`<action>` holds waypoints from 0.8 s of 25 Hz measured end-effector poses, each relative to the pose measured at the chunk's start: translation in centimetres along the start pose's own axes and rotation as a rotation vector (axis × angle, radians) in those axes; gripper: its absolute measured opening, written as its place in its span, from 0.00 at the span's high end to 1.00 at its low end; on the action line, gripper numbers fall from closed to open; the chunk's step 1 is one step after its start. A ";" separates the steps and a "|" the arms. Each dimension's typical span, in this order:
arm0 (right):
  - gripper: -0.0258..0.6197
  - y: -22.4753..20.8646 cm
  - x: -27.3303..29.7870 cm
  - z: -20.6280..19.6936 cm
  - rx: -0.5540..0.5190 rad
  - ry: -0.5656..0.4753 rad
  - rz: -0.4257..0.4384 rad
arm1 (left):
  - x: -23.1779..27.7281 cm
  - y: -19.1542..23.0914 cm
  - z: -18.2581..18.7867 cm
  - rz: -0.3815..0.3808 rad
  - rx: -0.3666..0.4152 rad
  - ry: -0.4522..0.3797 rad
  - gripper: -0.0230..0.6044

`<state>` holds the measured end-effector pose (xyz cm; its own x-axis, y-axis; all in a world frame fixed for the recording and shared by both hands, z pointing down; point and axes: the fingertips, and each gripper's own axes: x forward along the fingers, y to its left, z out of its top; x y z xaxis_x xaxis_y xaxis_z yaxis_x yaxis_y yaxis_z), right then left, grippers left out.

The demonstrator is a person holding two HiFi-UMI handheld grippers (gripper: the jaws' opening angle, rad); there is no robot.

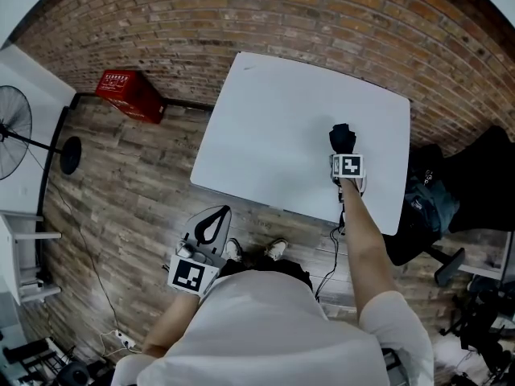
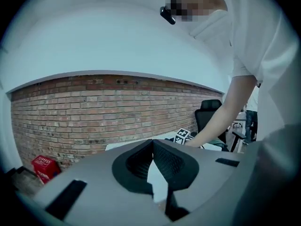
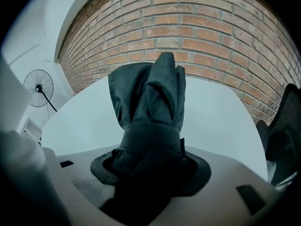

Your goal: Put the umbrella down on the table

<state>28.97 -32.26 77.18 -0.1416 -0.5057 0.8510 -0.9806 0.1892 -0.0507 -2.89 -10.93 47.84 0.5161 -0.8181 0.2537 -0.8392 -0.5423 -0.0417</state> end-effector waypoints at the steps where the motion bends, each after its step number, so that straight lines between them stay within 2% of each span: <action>1: 0.58 0.0 0.0 0.0 0.000 -0.001 0.000 | -0.1 0.0 0.0 -0.001 -0.001 0.001 0.93; 8: 0.58 0.5 0.0 0.1 0.003 -0.002 0.028 | -0.2 -0.5 0.0 -0.013 0.005 -0.004 0.93; 9: 0.50 0.8 -0.1 0.1 0.018 -0.009 0.042 | -0.2 -0.5 0.0 -0.014 0.003 -0.003 0.93; 12: 0.43 1.5 -0.2 0.5 0.074 -0.057 0.064 | -0.2 -0.4 0.0 -0.019 0.004 -0.003 0.93; 16: 0.41 1.8 -0.3 0.1 0.054 -0.039 0.061 | -0.4 -0.6 -0.2 -0.025 -0.007 -0.014 0.93; 20: 0.41 1.8 -1.0 -0.1 0.080 -0.050 0.059 | -0.4 -0.6 -0.4 -0.042 -0.013 -0.009 0.93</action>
<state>27.38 -31.30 76.27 -0.2040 -0.5372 0.8184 -0.9778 0.1530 -0.1433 -2.65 -10.23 48.17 0.5521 -0.7965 0.2466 -0.8190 -0.5735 -0.0189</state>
